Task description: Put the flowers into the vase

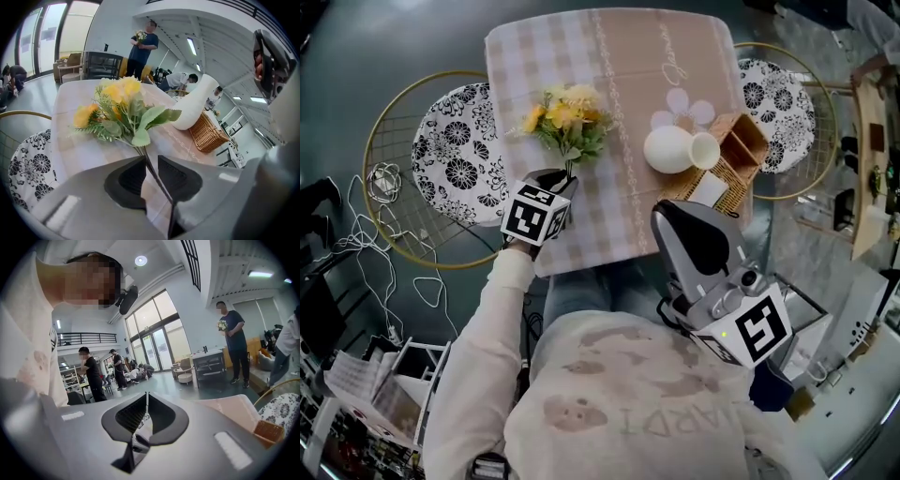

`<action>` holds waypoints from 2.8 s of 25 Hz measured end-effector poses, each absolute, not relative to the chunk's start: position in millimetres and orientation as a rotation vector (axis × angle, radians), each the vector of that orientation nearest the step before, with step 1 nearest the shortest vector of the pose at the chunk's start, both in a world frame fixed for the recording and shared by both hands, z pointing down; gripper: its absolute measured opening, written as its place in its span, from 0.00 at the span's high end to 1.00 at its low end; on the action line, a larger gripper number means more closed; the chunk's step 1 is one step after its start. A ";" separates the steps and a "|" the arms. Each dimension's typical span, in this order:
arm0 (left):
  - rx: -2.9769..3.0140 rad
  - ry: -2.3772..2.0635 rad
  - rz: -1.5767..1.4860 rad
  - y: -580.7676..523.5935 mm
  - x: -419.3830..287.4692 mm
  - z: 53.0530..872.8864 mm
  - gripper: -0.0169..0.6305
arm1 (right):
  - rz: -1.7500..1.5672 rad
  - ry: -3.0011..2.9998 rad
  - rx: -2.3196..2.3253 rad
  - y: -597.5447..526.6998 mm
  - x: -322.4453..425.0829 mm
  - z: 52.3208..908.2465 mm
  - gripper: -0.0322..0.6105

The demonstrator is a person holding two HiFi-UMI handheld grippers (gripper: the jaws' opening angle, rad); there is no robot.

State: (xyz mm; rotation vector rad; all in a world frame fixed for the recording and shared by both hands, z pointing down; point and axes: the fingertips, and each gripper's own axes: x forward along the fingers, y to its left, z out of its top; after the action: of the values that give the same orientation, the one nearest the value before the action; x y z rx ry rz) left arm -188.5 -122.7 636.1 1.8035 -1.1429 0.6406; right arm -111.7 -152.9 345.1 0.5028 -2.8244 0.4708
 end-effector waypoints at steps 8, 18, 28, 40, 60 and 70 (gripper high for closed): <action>1.721 -1.030 0.643 -126.9 -188.2 641.6 0.84 | 0.481 -2.815 0.502 -153.5 -111.9 350.2 0.89; 1.674 -1.036 0.621 -126.4 -193.3 648.3 0.79 | 0.462 -2.819 0.498 -148.3 -108.7 348.9 0.89; 1.545 -0.951 0.488 -139.9 -179.8 662.4 0.85 | 0.439 -2.803 0.504 -149.1 -102.1 351.6 0.89; 1.530 -1.009 0.218 -151.9 -186.5 638.2 0.94 | 0.423 -2.812 0.506 -146.7 -98.6 347.5 0.89; 2.166 -1.188 0.114 -234.9 -153.2 439.3 0.94 | 0.321 -2.905 0.741 -124.7 -60.0 296.7 0.89; 2.396 -1.177 -0.028 -262.2 -98.5 364.5 0.94 | 0.278 -2.912 0.858 -124.7 -19.4 283.6 0.89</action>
State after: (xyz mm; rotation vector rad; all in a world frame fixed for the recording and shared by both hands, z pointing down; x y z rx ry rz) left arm -98.5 -262.2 364.5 2.3956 -1.1770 -0.0279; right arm -19.4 -124.7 283.6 0.8580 -2.9116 0.2780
